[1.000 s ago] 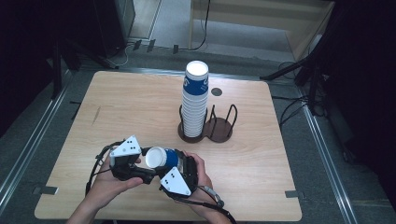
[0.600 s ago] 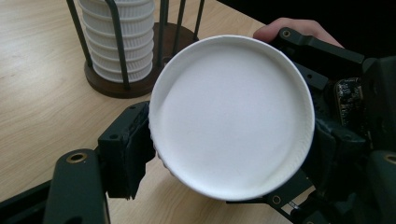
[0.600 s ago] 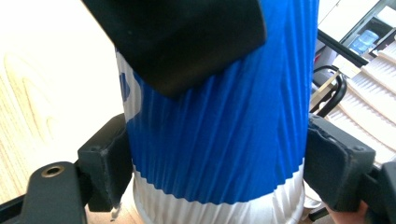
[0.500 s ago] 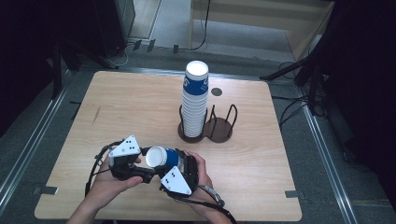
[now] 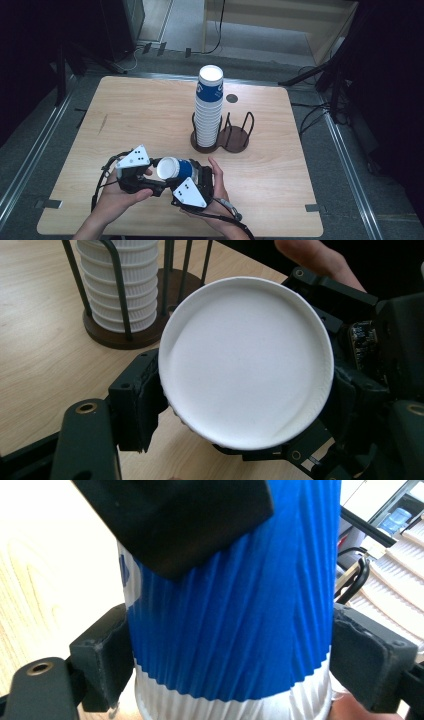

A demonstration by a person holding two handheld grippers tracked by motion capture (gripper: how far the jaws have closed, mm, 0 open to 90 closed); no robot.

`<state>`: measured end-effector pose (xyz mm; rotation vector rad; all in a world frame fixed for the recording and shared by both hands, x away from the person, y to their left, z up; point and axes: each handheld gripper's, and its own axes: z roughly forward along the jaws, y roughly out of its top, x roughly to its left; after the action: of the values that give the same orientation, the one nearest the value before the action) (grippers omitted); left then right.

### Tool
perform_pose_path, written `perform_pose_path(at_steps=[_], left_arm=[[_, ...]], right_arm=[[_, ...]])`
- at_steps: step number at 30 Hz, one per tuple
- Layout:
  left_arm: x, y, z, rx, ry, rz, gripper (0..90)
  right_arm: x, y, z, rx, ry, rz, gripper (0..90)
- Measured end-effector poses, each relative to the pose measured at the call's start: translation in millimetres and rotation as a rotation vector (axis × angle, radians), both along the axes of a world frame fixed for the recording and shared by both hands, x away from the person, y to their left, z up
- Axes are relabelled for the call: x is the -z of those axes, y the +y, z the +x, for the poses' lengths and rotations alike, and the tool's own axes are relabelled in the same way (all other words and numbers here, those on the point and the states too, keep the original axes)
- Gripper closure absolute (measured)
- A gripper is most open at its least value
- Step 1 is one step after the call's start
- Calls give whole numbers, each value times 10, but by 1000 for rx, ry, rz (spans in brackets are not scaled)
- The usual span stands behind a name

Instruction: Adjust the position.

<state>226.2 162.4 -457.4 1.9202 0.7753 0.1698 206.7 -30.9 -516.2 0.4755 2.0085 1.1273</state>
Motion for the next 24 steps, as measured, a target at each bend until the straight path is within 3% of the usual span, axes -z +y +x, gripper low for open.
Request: perform_pose_path(at_steps=[17,24], left_arm=[[-11,54,10,-15,-12,-15,278],[-29,83,-5,-39,-46,-22,278]], right_arm=[[-20,-23,6,-2,17,-9,42],[-63,-65,16,-3,5,9,21]])
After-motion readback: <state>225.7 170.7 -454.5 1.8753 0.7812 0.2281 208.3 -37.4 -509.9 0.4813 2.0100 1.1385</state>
